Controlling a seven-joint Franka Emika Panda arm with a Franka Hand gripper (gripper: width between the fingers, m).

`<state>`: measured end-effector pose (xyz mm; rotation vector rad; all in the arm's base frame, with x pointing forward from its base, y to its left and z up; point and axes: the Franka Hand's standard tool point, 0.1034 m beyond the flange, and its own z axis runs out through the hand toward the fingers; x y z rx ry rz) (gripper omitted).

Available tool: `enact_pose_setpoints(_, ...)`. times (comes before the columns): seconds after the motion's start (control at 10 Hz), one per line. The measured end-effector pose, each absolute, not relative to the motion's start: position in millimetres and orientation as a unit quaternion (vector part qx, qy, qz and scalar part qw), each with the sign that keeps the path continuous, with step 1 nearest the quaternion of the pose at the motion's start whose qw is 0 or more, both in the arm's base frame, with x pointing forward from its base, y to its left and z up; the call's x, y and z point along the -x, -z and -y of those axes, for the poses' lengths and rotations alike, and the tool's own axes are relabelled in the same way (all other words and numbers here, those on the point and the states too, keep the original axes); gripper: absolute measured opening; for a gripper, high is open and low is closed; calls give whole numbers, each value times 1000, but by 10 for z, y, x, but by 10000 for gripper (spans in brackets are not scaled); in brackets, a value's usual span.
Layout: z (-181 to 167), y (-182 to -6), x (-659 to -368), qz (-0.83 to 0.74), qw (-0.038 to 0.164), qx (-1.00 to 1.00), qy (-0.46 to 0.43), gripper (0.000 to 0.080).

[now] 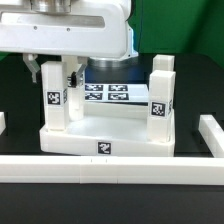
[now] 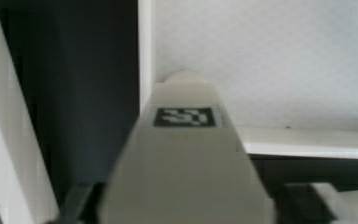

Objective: Assemble desk

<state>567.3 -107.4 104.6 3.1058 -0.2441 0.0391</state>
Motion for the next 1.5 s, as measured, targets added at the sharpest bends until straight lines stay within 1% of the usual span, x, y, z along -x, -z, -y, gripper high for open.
enact_pose_setpoints(0.1,1074,-1046,-5673,78,13,-997,-13,288)
enact_pose_setpoints(0.5,1073,-1046,-5671,106,11,-994,-12,288)
enact_pose_setpoints(0.6,1069,-1046,-5669,144,8,-989,-12,288)
enact_pose_setpoints(0.8,1054,-1044,-5672,272,0,-962,-14,289)
enact_pose_setpoints(1.0,1060,-1029,-5665,367,-10,-930,-13,289)
enact_pose_setpoints(1.5,1063,-1025,-5701,524,-12,-851,-14,291)
